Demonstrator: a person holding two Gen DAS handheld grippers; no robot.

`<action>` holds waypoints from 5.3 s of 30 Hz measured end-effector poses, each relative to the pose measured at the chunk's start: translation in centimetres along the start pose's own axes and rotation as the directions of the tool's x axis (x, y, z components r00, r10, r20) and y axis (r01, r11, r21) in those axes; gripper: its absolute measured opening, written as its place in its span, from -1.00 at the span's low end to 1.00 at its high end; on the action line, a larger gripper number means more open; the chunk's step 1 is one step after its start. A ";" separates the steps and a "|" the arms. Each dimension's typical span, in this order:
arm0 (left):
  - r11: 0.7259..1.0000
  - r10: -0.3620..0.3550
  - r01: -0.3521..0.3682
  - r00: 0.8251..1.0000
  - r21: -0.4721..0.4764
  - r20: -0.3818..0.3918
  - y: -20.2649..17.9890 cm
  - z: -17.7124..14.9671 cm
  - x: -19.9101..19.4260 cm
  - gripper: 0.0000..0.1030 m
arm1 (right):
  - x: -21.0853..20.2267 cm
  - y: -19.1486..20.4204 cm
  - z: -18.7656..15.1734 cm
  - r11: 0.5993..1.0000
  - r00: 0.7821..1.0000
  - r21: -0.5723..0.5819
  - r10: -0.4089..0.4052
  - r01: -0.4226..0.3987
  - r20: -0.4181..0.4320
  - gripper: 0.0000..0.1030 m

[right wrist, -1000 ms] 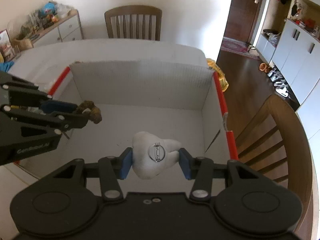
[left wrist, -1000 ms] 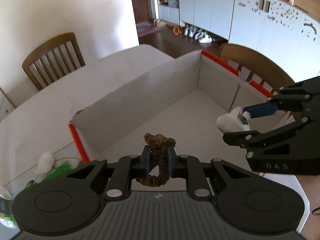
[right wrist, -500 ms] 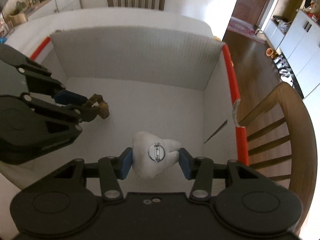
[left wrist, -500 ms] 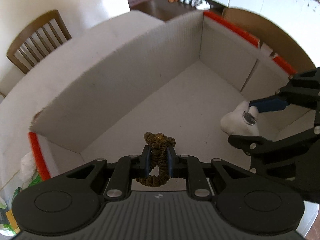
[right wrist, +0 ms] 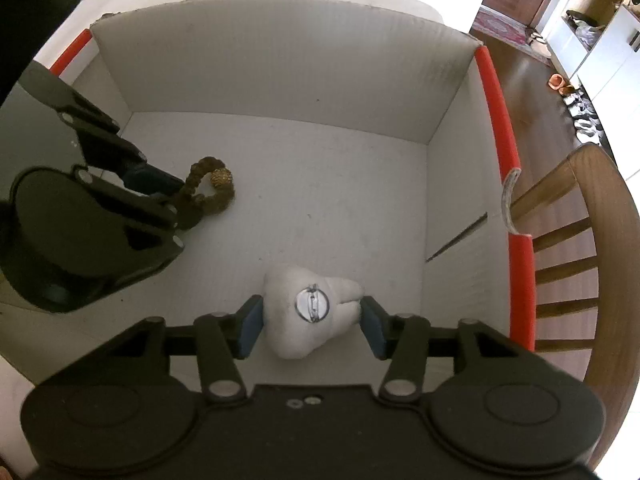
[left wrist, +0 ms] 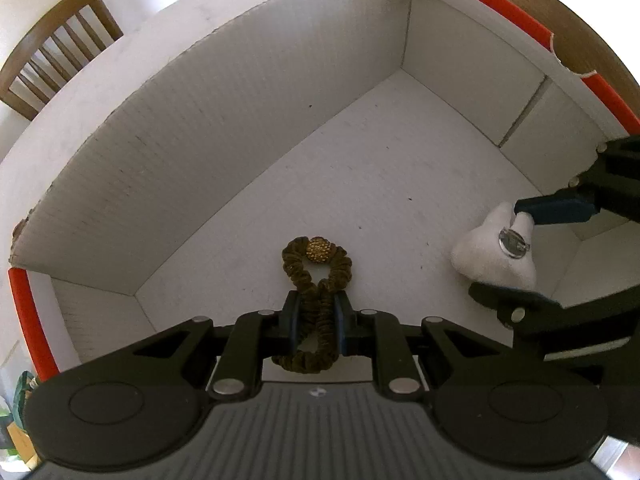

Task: Organize objects
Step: 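Carry both items into the shoebox and open both tools to release them, then lift both tools out of the shoebox and return over the pile, then grasp the grey snack bag with the left tool while the right grasps the teal sharpener, then carry the bag and sharpener into the shoebox and open both tools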

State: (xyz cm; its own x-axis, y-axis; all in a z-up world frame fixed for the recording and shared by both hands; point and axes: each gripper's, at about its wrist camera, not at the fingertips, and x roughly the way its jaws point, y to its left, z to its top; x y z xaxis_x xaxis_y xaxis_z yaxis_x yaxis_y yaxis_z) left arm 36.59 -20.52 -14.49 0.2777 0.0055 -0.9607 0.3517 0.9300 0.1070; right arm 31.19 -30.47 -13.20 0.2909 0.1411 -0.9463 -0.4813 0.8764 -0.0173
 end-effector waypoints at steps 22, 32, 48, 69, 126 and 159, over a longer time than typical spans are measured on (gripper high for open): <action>0.997 -0.051 0.058 0.994 -0.060 0.100 1.4 -2.1 -4.0 0.19 | -3.7 -1.2 -0.8 0.999 0.995 -0.001 0.043 -0.043 0.089 0.30; 0.994 -0.056 0.077 0.972 -0.083 0.228 2.0 -3.5 -8.0 0.19 | -6.8 0.1 -1.6 0.998 0.982 -0.007 0.060 -0.060 0.177 0.36; 0.987 -0.028 0.092 0.909 -0.133 0.415 5.7 -9.3 -15.4 0.19 | -12.8 4.7 -1.6 0.996 0.946 0.024 0.072 -0.084 0.316 0.52; 0.977 0.036 0.082 0.848 -0.196 0.530 14.0 -19.5 -20.3 0.57 | -14.1 15.2 -1.4 0.977 0.881 0.112 0.110 -0.181 0.461 0.94; 0.880 0.191 -0.017 0.928 -0.475 0.320 38.5 -25.7 -4.9 1.00 | -1.0 32.3 3.5 0.983 0.963 -0.094 0.176 -0.160 0.205 0.82; 0.886 0.123 0.042 0.939 -0.462 0.322 38.4 -28.2 -2.5 0.20 | 2.0 35.7 4.4 0.966 0.977 -0.237 0.141 -0.101 0.157 -0.43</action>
State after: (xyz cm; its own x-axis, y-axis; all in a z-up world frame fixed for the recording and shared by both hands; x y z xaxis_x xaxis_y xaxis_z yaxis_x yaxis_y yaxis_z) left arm 24.24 25.57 -15.24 0.5916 0.0015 -0.8062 -0.0894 0.9940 -0.0637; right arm 18.23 3.12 -14.26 0.3462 0.3338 -0.8768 -0.6906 0.7232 0.0027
